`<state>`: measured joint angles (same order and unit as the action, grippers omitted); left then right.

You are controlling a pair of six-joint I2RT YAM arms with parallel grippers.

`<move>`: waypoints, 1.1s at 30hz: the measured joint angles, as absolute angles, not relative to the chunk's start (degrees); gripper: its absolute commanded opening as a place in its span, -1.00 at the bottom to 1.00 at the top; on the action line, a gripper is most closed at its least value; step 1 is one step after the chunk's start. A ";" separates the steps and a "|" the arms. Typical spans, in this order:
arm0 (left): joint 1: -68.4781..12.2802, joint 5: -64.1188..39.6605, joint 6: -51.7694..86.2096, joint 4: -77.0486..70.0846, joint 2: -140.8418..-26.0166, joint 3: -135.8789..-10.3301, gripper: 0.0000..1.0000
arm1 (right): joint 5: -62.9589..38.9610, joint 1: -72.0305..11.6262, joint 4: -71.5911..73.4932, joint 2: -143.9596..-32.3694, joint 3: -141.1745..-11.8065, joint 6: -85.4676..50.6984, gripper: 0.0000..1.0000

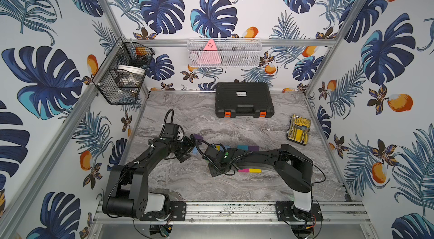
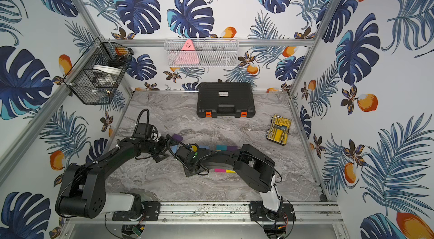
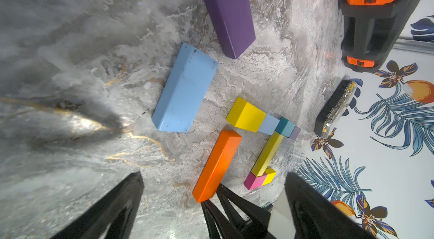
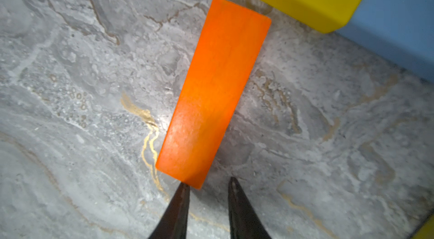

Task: Assemble the letter c with building blocks
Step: Assemble the building block at the center of the board.

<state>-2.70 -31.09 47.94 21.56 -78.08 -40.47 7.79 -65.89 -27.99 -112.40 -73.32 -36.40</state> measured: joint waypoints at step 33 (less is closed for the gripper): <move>-2.96 -32.80 47.99 20.10 -78.17 -40.34 0.98 | 7.84 -61.36 -29.26 -109.82 -71.20 -47.13 -0.47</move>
<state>-2.96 -32.80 47.99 20.10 -78.17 -40.34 7.84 -61.36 -29.26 -109.82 -71.20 -47.13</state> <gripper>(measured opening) 0.991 0.267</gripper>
